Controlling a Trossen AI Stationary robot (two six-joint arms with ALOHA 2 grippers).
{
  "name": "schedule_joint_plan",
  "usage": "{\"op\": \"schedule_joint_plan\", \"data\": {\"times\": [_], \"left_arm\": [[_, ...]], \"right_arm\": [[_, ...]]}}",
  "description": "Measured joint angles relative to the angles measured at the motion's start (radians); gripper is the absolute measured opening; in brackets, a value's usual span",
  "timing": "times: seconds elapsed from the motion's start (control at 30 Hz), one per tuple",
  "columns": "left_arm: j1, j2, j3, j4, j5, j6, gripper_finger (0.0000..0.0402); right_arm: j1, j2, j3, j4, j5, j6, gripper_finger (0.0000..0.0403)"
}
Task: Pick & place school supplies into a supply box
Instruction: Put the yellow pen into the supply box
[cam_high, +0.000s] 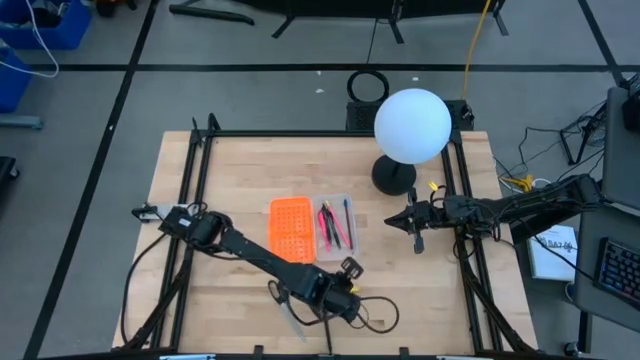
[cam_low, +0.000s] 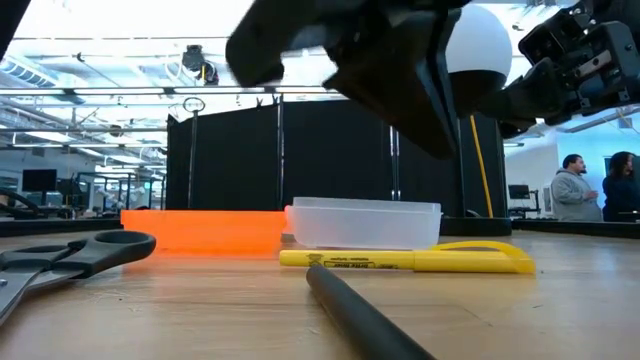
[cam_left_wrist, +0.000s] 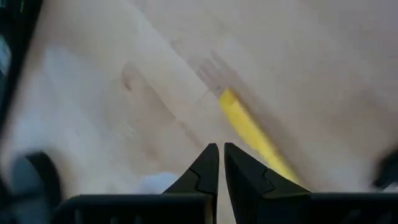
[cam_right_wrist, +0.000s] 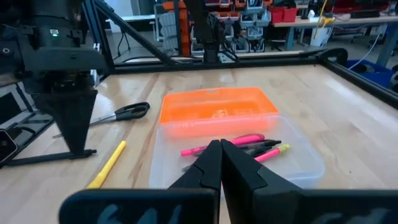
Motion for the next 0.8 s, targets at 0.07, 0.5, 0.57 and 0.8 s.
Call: {"op": "schedule_joint_plan", "data": {"times": [0.07, 0.5, 0.57, 0.8], "left_arm": [[0.003, 0.000, 0.000, -0.001, 0.028, -0.160, 0.0035], [0.022, 0.002, -0.016, -0.201, 0.219, -0.683, 0.0064], [0.020, 0.002, -0.016, -0.197, 0.218, -0.683, 0.0089], [0.019, 0.013, -0.016, -0.186, 0.211, -0.673, 0.0167]], "right_arm": [[0.000, 0.000, 0.000, -0.002, 0.000, 0.013, 0.0000], [0.000, 0.000, 0.000, -0.003, 0.000, 0.014, 0.0000], [0.000, 0.000, 0.000, 0.002, 0.000, 0.014, 0.0000], [0.000, 0.000, 0.000, 0.023, 0.000, 0.007, 0.0000]]}}
